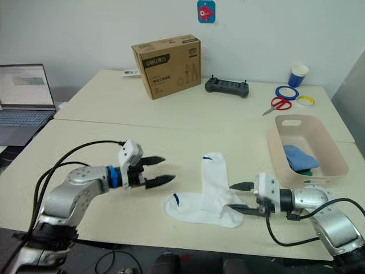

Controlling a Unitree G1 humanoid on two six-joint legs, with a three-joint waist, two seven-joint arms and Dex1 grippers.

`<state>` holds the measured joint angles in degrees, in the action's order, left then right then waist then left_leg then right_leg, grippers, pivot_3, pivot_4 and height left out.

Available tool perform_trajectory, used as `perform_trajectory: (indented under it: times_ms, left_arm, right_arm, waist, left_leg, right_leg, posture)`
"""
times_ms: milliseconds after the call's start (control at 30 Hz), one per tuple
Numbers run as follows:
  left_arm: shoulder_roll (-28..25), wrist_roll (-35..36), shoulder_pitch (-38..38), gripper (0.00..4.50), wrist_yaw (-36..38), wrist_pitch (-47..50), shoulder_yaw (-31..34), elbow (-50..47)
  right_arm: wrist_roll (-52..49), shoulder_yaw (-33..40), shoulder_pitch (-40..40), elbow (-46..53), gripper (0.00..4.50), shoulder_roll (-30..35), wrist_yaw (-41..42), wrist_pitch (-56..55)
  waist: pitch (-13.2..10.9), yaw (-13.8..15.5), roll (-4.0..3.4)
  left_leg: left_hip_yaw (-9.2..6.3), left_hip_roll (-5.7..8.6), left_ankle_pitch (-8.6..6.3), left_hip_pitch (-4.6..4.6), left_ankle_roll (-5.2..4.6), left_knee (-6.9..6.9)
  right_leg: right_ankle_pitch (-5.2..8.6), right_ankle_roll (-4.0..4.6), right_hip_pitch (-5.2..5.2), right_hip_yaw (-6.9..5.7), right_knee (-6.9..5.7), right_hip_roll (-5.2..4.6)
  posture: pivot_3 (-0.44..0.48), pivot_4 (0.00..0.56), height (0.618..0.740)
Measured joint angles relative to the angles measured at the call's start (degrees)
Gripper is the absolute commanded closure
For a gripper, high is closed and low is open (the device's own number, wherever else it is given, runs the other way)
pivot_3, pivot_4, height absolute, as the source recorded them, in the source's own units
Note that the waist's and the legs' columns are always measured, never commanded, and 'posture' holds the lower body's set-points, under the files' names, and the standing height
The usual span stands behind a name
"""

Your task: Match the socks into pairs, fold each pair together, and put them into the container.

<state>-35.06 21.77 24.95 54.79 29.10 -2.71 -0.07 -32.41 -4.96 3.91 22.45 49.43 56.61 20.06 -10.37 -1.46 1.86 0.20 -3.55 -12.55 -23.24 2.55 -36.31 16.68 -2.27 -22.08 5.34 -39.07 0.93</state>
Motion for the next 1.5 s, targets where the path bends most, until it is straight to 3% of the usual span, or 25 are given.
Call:
perform_trajectory:
  times_ms: [133, 333, 500, 633, 733, 900, 933, 1100, 1300, 1500]
  left_arm:
    - [4.4, -4.5, 9.1, 0.00, -0.4, -5.1, -3.4, 10.6]
    - [14.7, -12.5, 24.7, 0.00, -1.7, -18.4, -7.2, 36.8]
    - [19.8, -16.6, 29.2, 0.00, 1.2, -25.9, -9.4, 51.1]
    - [20.9, -20.0, 31.5, 0.00, 3.0, -29.1, -10.5, 58.4]
    - [21.2, -21.9, 32.4, 0.94, 3.6, -30.7, -10.6, 61.5]
    - [22.0, -22.8, 33.0, 2.53, 5.7, -31.4, -10.4, 62.3]
    - [22.0, -22.9, 33.0, 2.89, 5.9, -31.8, -10.4, 62.3]
    - [21.5, -22.9, 32.7, 4.47, 6.1, -32.3, -10.1, 62.2]
    - [19.9, -21.3, 28.9, 4.47, 6.1, -28.8, -7.0, 55.0]
    - [14.6, -15.4, 15.1, 4.47, 4.8, -12.6, -2.9, 28.1]
  right_arm:
    - [-6.2, 2.3, -4.5, 5.5, 1.90, 1.4, -3.3, 12.0]
    - [-8.8, 1.5, -7.0, 8.4, 1.90, -1.0, -8.9, 21.6]
    - [-7.8, -0.8, -3.8, 6.9, 1.90, -8.4, -13.8, 24.6]
    - [-6.4, -2.6, -2.0, 6.8, 1.90, -9.4, -15.2, 26.3]
    - [-4.8, -4.2, -1.1, 5.7, 2.53, -11.6, -16.6, 27.2]
    - [-4.4, -4.8, 1.3, 5.5, 4.31, -14.0, -19.1, 28.4]
    - [-4.2, -4.8, 1.3, 5.5, 4.50, -14.0, -19.4, 28.6]
    - [-4.3, -4.6, 1.8, 5.5, 4.50, -14.2, -19.2, 28.7]
    - [-6.7, -1.7, 4.4, 5.5, 4.50, -15.0, -19.1, 30.5]
    - [-12.1, 3.9, 8.5, 5.3, 4.50, -11.4, -16.9, 35.3]
  waist:
    - [0.0, 0.1, 0.06]
    - [0.0, -0.4, 0.08]
    - [0.0, -1.1, 0.07]
    - [0.0, -1.0, 0.07]
    - [0.0, -0.9, 0.07]
    - [0.0, -0.8, 0.07]
    - [0.0, -0.8, 0.07]
    - [0.0, -0.9, 0.07]
    - [0.0, -0.9, 0.07]
    - [0.0, -1.3, 0.04]
  left_leg:
    - [0.00, 0.03, -0.01, -0.12, -0.01, -0.03]
    - [-0.07, 0.06, -0.05, -0.48, -0.08, -0.37]
    - [-0.10, 0.05, -0.06, -0.57, -0.11, -0.46]
    - [-0.13, 0.06, -0.06, -0.62, -0.11, -0.48]
    - [-0.12, 0.06, -0.06, -0.63, -0.11, -0.49]
    - [-0.12, 0.05, -0.06, -0.64, -0.11, -0.51]
    - [-0.12, 0.05, -0.06, -0.65, -0.11, -0.51]
    - [-0.13, 0.05, -0.06, -0.64, -0.11, -0.51]
    - [-0.13, 0.03, -0.06, -0.64, -0.11, -0.51]
    - [-0.15, -0.05, -0.06, -0.63, -0.10, -0.47]
  right_leg:
    - [0.00, -0.03, -0.06, 0.00, 0.06, 0.02]
    - [-0.06, -0.16, -0.23, -0.01, 0.10, 0.05]
    - [-0.08, -0.21, -0.32, 0.04, 0.06, 0.13]
    - [-0.08, -0.21, -0.32, -0.01, 0.07, 0.12]
    - [-0.08, -0.22, -0.32, 0.00, 0.07, 0.12]
    - [-0.10, -0.26, -0.32, -0.01, 0.06, 0.11]
    - [-0.10, -0.25, -0.32, -0.01, 0.06, 0.11]
    - [-0.10, -0.26, -0.32, -0.01, 0.06, 0.12]
    - [-0.11, -0.26, -0.31, -0.01, 0.05, 0.11]
    - [-0.13, -0.20, -0.32, -0.03, 0.03, 0.11]
  posture:
    - [0.000, 0.150, 0.740]
    - [0.000, 0.150, 0.740]
    - [0.000, 0.150, 0.740]
    - [0.000, 0.150, 0.740]
    - [0.000, 0.150, 0.740]
    - [0.000, 0.150, 0.740]
    - [0.000, 0.150, 0.740]
    - [0.000, 0.150, 0.740]
    - [0.000, 0.150, 0.740]
    - [0.000, 0.150, 0.740]
